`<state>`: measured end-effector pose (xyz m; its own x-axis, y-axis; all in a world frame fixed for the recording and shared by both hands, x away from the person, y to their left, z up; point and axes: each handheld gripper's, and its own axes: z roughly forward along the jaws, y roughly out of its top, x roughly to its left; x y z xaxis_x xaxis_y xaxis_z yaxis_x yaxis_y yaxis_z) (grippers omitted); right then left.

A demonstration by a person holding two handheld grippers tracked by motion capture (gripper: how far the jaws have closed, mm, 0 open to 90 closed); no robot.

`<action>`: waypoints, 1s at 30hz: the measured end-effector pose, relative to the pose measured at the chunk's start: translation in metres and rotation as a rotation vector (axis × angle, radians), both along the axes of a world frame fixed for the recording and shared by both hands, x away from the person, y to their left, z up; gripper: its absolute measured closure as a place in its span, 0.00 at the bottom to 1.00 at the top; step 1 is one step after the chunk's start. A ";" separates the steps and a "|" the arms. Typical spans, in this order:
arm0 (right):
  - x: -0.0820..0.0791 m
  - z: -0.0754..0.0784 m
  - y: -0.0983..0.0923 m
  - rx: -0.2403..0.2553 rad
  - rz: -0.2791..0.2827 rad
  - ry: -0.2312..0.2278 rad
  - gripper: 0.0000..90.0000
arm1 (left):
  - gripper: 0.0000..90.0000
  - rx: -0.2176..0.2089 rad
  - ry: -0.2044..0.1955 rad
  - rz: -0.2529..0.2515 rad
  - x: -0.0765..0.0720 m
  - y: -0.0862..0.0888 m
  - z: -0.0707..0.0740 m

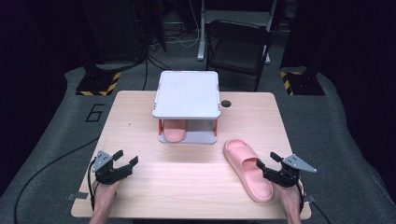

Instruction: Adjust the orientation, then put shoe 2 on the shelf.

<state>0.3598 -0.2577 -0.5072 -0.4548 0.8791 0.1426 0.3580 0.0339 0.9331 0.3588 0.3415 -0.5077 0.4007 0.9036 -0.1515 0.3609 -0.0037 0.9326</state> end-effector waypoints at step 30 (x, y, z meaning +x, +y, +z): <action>0.017 -0.016 0.012 -0.171 0.066 0.087 0.84 | 0.27 0.008 -0.004 0.007 -0.001 -0.002 0.002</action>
<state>0.3764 -0.2455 -0.5229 -0.5046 0.8626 0.0349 0.4292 0.2155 0.8771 0.3580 0.3393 -0.5061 0.3948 0.9077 -0.1423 0.3571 -0.0089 0.9340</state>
